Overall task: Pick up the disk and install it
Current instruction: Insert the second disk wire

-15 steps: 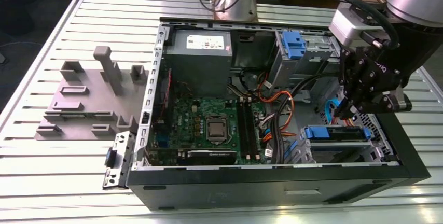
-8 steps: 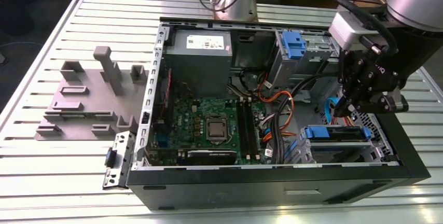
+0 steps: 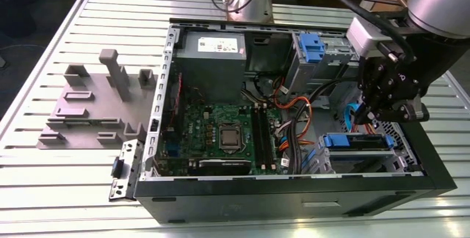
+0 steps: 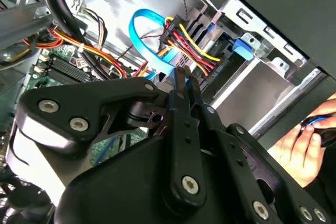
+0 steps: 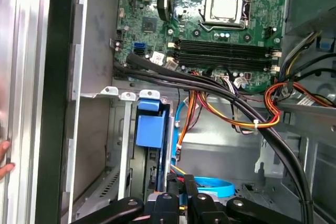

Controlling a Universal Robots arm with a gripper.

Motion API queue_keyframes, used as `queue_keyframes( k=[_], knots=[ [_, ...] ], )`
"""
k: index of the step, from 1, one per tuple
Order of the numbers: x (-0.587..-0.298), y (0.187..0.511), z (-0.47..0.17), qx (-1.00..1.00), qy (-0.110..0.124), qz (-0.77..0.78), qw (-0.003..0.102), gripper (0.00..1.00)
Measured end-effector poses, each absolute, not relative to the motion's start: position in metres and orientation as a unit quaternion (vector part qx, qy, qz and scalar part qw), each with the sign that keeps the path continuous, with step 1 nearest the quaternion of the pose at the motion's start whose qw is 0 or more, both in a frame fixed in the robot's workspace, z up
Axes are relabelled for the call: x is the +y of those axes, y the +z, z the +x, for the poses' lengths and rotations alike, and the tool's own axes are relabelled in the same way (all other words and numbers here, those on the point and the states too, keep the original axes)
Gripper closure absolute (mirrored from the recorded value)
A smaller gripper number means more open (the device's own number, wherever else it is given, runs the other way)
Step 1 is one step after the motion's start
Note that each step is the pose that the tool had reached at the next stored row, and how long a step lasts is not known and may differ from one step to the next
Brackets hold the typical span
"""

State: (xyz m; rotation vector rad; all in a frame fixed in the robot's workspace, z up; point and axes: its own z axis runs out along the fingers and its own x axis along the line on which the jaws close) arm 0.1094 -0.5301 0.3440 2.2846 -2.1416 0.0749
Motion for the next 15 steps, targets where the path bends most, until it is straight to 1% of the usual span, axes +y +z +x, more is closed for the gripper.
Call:
queue_keyframes(
  k=[15],
  knots=[
    [-0.5364, 0.3430, 0.1047, -0.684, 0.024, 0.729, 0.004, 0.84]
  ],
)
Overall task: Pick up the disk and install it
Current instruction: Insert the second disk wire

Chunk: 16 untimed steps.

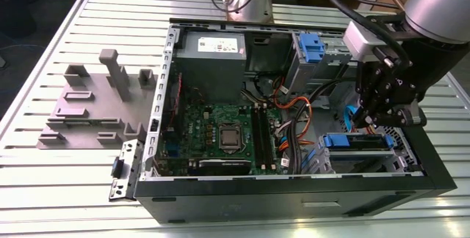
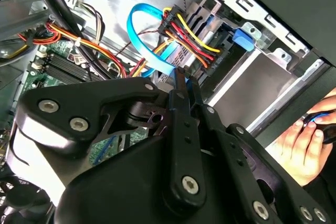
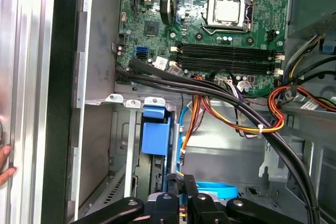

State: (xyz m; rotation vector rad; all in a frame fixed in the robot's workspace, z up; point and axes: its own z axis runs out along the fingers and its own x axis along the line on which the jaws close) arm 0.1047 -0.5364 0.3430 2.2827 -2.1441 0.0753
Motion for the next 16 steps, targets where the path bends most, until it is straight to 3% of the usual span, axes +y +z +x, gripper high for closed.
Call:
queue_keyframes(
  k=[16],
  knots=[
    [-0.5435, 0.3426, 0.1047, -0.684, 0.024, 0.729, 0.004, 0.84]
  ],
)
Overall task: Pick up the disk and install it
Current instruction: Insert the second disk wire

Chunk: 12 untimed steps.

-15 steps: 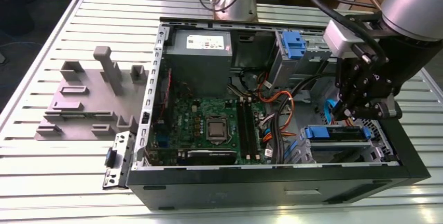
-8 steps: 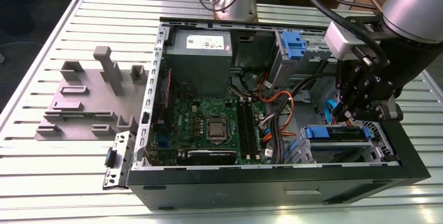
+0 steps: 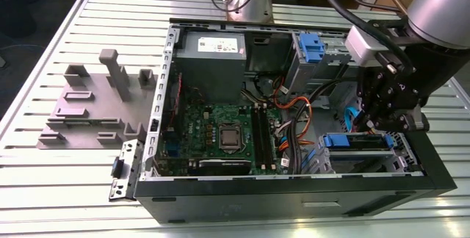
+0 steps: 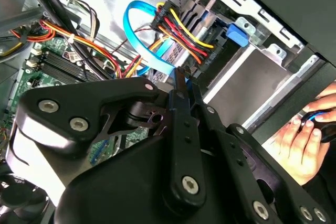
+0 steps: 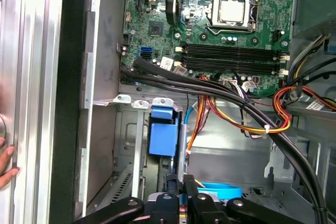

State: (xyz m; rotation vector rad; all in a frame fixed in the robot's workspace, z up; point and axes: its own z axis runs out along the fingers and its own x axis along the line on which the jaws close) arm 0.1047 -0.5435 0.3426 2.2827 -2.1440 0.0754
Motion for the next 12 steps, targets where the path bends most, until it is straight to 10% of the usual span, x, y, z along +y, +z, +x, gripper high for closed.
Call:
queue_keyframes(
  k=[12],
  knots=[
    [-0.559, 0.341, 0.105, -0.685, -0.004, 0.728, -0.025, 0.84]
  ],
)
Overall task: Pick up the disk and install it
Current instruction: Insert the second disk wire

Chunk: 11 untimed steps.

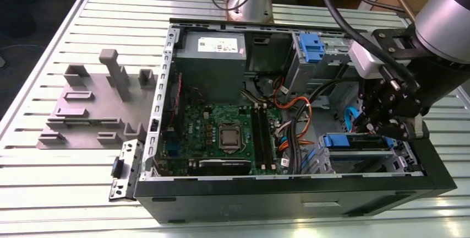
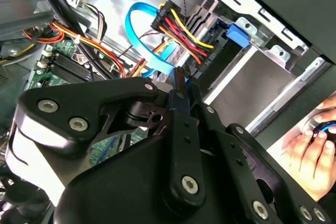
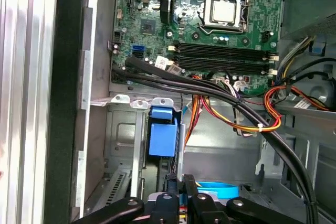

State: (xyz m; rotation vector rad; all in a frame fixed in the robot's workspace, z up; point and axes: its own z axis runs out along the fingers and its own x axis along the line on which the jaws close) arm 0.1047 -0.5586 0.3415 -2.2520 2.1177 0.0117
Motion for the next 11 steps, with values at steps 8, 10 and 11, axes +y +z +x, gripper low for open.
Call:
queue_keyframes(
  k=[8, 10, 11],
  knots=[
    [-0.5607, 0.3414, 0.1047, 0.685, 0.004, -0.728, 0.025, 0.84],
    [-0.5607, 0.3413, 0.1047, 0.685, 0.004, -0.728, 0.025, 0.84],
    [-0.5611, 0.3413, 0.1047, 0.685, 0.004, -0.728, 0.025, 0.84]
  ],
)
